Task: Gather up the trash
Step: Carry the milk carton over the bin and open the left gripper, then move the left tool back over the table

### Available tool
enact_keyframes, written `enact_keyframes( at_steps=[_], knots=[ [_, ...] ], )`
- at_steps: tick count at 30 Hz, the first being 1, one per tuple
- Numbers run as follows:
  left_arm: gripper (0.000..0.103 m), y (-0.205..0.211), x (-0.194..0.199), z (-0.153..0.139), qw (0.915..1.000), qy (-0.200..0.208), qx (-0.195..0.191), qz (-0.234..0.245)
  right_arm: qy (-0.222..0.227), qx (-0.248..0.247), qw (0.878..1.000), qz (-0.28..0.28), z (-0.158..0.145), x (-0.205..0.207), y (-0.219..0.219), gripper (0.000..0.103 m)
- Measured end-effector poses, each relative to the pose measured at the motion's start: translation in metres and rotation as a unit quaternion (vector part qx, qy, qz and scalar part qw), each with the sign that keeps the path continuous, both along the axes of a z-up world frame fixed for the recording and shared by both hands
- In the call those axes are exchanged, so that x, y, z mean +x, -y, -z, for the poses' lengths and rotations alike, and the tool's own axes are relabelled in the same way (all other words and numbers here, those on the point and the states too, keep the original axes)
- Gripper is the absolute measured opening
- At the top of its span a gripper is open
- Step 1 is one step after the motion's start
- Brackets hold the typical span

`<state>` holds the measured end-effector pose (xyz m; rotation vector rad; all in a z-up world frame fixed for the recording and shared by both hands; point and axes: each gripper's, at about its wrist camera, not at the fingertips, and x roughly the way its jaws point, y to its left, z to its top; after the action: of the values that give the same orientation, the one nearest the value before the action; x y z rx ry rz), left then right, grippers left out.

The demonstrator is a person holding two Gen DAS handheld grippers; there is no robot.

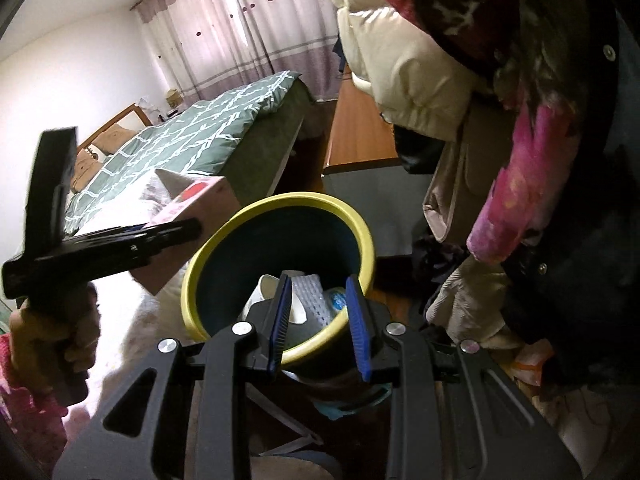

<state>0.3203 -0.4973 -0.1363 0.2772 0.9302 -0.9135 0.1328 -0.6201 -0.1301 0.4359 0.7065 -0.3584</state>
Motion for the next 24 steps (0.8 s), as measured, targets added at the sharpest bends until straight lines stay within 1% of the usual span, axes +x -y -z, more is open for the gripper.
enact_keyframes(
  at_steps=[1, 2, 3, 4, 7, 8, 10, 12, 13, 16, 18, 21, 22, 23, 24],
  knots=[
    [0.057, 0.005, 0.001, 0.003, 1.0000, 0.000, 0.004, -0.003, -0.001, -0.001, 1.000, 0.002, 0.000, 0.000, 0.002, 0.027],
    [0.078, 0.008, 0.002, 0.005, 1.0000, 0.001, 0.008, -0.006, 0.000, 0.001, 1.000, 0.003, 0.000, -0.001, 0.003, 0.027],
    [0.088, 0.010, 0.003, 0.006, 0.9998, 0.007, 0.011, -0.017, 0.001, 0.002, 1.000, 0.004, 0.000, -0.003, 0.004, 0.027],
    [0.092, 0.009, 0.003, 0.005, 0.9995, 0.013, 0.007, -0.026, 0.001, 0.001, 1.000, 0.004, 0.000, -0.004, 0.004, 0.027],
    [0.092, -0.003, 0.002, -0.002, 0.9994, 0.015, 0.000, -0.032, -0.001, 0.000, 1.000, 0.005, 0.001, -0.004, 0.003, 0.027],
    [0.092, -0.012, 0.000, -0.007, 0.9990, 0.021, -0.001, -0.038, -0.001, 0.001, 1.000, 0.004, 0.001, -0.003, 0.002, 0.027],
    [0.092, -0.036, -0.003, -0.019, 0.9981, 0.038, -0.007, -0.049, -0.001, 0.001, 1.000, 0.001, 0.001, -0.002, 0.000, 0.027],
    [0.092, -0.066, -0.008, -0.032, 0.9957, 0.058, -0.015, -0.071, -0.001, 0.001, 1.000, -0.005, 0.001, 0.001, -0.006, 0.027],
    [0.093, -0.077, -0.008, -0.037, 0.9947, 0.062, -0.019, -0.079, -0.002, 0.001, 1.000, -0.008, 0.001, 0.003, -0.007, 0.027],
    [0.093, -0.129, -0.010, -0.050, 0.9905, 0.068, -0.035, -0.114, -0.004, -0.003, 1.000, -0.022, -0.001, 0.010, -0.019, 0.028],
    [0.093, -0.169, -0.011, -0.056, 0.9862, 0.074, -0.042, -0.142, -0.004, -0.007, 0.999, -0.031, -0.004, 0.015, -0.028, 0.028],
    [0.094, -0.236, -0.013, -0.066, 0.9758, 0.087, -0.055, -0.193, -0.003, -0.015, 0.999, -0.047, -0.011, 0.024, -0.044, 0.028],
    [0.094, -0.256, -0.014, -0.069, 0.9715, 0.094, -0.057, -0.210, -0.003, -0.017, 0.999, -0.052, -0.013, 0.026, -0.049, 0.029],
    [0.094, -0.284, -0.015, -0.073, 0.9644, 0.107, -0.058, -0.235, -0.003, -0.019, 0.998, -0.060, -0.015, 0.031, -0.057, 0.029],
    [0.095, -0.301, -0.016, -0.075, 0.9597, 0.115, -0.058, -0.250, -0.002, -0.021, 0.998, -0.067, -0.017, 0.035, -0.063, 0.029]
  ],
)
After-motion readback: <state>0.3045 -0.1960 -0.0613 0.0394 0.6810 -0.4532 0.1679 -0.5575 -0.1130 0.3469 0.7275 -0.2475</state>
